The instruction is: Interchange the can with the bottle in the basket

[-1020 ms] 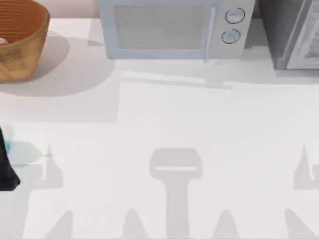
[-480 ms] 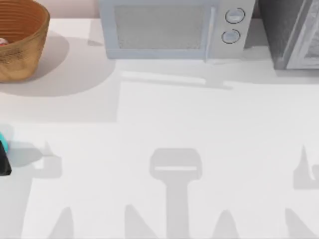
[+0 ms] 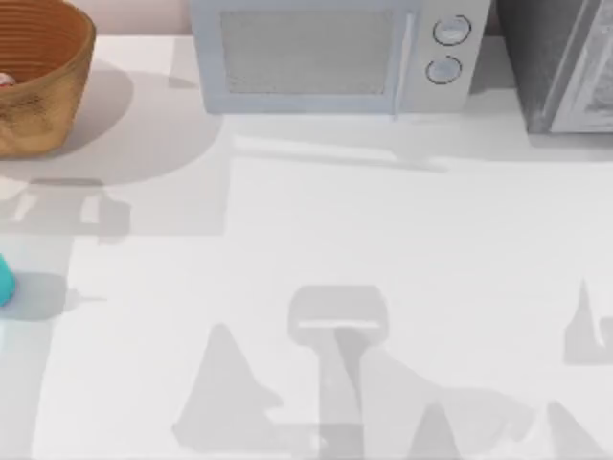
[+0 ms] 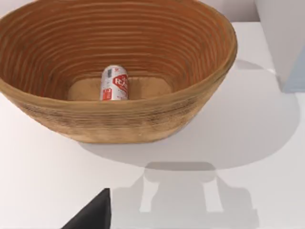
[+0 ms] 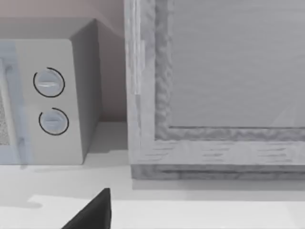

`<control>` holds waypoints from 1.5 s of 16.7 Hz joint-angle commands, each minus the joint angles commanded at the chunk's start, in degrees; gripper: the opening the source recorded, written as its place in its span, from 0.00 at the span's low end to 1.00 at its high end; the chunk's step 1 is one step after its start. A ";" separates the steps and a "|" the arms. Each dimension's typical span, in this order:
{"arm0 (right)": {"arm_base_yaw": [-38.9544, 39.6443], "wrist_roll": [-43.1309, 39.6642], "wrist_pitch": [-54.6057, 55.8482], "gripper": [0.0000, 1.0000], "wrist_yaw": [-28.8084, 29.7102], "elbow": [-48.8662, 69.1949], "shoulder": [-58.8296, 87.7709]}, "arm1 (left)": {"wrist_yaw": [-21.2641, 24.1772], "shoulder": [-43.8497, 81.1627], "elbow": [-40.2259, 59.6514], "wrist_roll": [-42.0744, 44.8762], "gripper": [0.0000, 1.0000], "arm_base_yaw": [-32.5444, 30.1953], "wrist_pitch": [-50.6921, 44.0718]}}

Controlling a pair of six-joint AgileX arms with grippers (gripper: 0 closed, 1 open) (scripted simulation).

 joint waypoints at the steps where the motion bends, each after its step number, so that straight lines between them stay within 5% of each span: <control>1: 0.00 0.00 0.00 1.00 0.00 0.00 0.00 | 0.74 5.63 6.11 0.44 1.00 0.33 -2.85; 15: 0.00 0.00 0.00 1.00 0.00 0.00 0.00 | 10.16 82.81 88.26 5.69 1.00 7.00 -40.85; 20: 0.00 0.00 0.00 1.00 0.00 0.00 0.00 | 12.13 99.56 105.64 6.69 1.00 8.75 -48.91; 25: 0.00 0.00 0.00 1.00 0.00 0.00 0.00 | 12.77 104.57 110.78 6.99 1.00 9.27 -51.29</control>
